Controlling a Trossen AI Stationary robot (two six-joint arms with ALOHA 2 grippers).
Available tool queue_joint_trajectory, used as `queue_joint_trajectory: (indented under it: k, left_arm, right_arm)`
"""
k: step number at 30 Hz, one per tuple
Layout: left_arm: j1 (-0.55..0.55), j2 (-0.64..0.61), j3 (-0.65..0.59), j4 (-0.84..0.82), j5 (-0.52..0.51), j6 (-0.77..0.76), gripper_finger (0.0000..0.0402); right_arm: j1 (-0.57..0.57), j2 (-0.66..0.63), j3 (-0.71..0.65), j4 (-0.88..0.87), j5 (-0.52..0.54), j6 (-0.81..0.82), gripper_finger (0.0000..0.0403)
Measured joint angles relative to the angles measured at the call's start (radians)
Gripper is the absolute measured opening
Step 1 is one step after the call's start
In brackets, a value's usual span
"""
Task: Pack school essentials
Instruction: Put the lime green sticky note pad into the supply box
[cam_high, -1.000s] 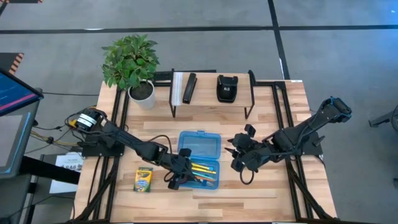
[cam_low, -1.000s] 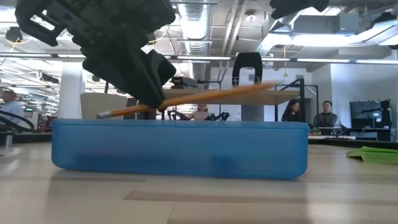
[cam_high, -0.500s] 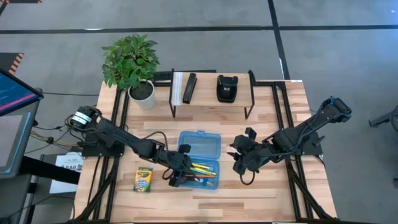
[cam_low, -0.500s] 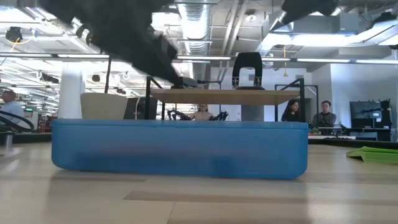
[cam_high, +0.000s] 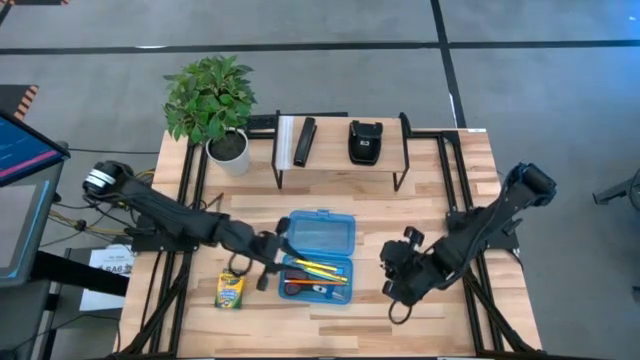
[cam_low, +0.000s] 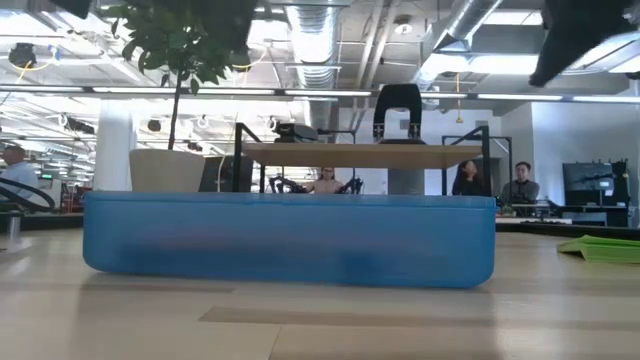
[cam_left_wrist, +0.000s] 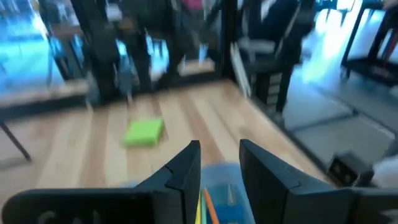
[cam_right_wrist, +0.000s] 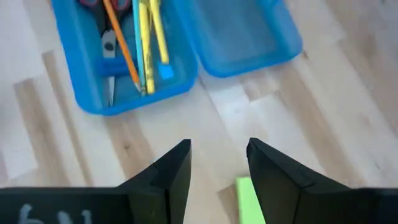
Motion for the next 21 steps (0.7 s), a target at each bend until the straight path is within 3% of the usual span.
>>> queue_joint_trajectory:
  k: [5,12,18,21]
  left_arm:
    - [0.004,-0.124,-0.102,0.121,-0.003,0.027,0.0097]
    - [0.006,-0.239,-0.199,0.151,-0.037,0.01,0.0097]
    - [0.006,-0.249,-0.21,0.147,-0.042,0.006,0.0097]
    - [0.006,-0.247,-0.211,0.135,-0.042,0.005,0.0097]
  right_arm:
    - [0.003,0.074,-0.001,-0.019,-0.01,0.018,0.0177]
    - [-0.044,0.11,0.0,-0.033,-0.047,0.018,0.0177]
    - [-0.07,0.043,-0.005,-0.107,-0.036,0.014,0.0177]
    - [-0.075,-0.018,-0.064,-0.046,-0.025,0.014,0.0177]
